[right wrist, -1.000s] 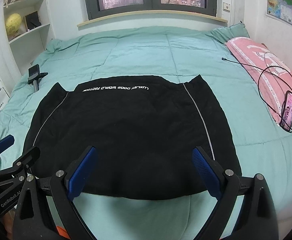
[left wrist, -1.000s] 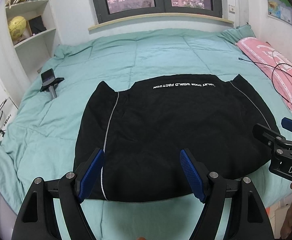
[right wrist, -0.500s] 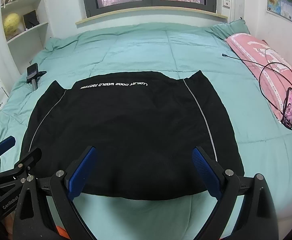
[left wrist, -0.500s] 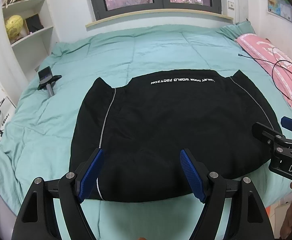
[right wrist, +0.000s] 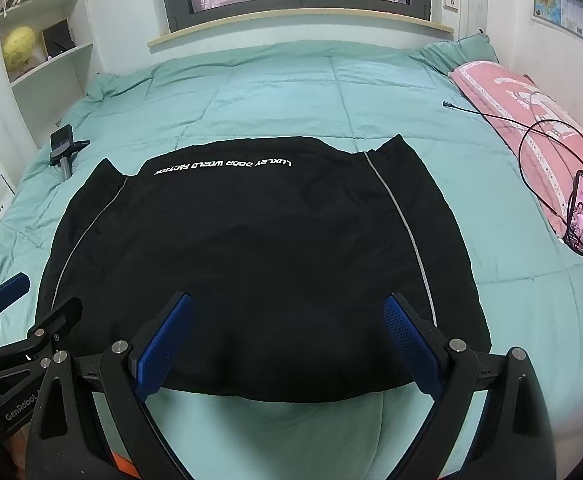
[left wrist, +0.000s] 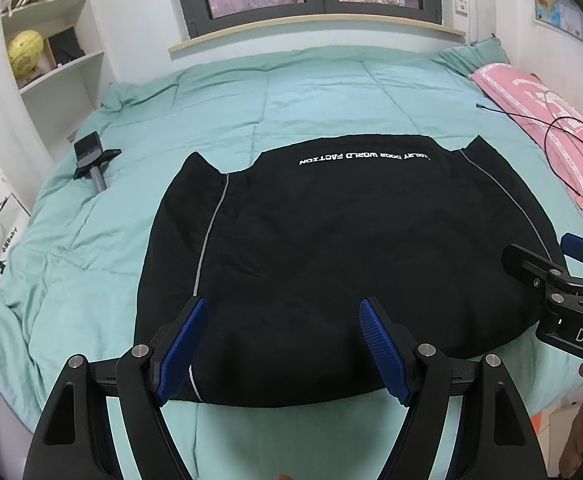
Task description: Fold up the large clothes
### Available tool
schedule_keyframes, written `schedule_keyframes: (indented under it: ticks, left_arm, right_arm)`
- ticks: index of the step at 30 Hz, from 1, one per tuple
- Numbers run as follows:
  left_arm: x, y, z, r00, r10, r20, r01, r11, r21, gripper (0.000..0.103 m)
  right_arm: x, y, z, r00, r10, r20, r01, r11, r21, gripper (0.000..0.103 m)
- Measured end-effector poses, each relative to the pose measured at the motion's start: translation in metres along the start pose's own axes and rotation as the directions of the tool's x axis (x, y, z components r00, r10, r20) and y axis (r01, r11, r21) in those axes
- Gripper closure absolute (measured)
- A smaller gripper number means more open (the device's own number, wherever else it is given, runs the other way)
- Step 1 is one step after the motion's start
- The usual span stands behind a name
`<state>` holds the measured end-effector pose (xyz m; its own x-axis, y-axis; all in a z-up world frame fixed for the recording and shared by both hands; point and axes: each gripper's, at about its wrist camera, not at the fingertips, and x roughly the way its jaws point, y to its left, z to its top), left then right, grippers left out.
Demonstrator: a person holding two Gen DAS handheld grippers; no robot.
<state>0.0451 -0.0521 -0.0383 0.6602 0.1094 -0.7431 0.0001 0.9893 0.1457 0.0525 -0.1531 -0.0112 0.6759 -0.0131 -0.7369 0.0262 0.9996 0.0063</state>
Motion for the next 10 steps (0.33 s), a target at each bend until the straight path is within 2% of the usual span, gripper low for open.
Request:
schedule_keyframes:
  ticks: [7,10]
  left_arm:
    - [0.007,0.002,0.004,1.0,0.003,0.018,-0.003,1.0,0.003,0.024]
    - [0.007,0.004,0.007,0.999,-0.025,0.037,0.025,1.0,-0.001,0.024]
  right_arm:
    - [0.008,-0.002,0.001,1.0,-0.002,-0.013,0.002,1.0,0.002,0.006]
    - [0.013,-0.002,0.002,1.0,-0.004,-0.02,0.004,1.0,0.003,0.006]
